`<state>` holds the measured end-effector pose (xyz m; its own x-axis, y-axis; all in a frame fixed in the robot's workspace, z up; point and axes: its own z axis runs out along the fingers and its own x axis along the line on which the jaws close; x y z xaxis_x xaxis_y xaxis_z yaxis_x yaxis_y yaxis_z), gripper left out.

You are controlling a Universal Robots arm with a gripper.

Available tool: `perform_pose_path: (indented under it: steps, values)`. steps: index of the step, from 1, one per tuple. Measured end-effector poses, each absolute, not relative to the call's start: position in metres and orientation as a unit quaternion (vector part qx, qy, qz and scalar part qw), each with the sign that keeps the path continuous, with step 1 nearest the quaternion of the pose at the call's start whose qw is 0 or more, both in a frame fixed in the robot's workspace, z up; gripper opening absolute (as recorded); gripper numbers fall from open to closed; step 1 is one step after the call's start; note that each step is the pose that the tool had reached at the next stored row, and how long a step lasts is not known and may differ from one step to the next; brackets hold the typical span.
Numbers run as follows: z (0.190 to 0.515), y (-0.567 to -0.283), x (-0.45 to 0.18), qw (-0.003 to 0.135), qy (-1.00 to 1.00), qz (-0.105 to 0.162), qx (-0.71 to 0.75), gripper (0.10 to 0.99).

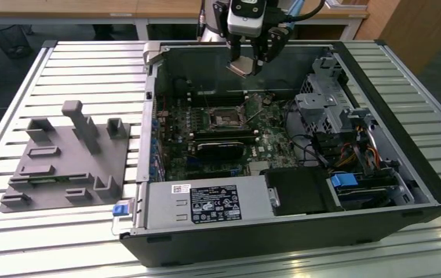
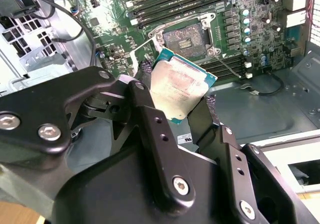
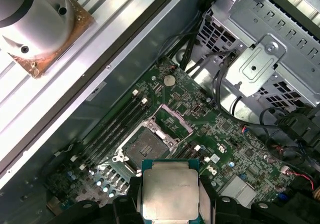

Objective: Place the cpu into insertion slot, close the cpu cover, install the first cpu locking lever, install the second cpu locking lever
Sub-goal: 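Place the cpu into insertion slot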

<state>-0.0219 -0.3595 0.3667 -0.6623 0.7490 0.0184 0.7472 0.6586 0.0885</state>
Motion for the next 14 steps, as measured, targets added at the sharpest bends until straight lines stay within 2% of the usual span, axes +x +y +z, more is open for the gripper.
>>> perform_pose_path:
  steps: [14]
  values:
    - [0.3637, -0.3595, -0.0219, 0.010, 0.910, 0.044, 0.411, 0.537]
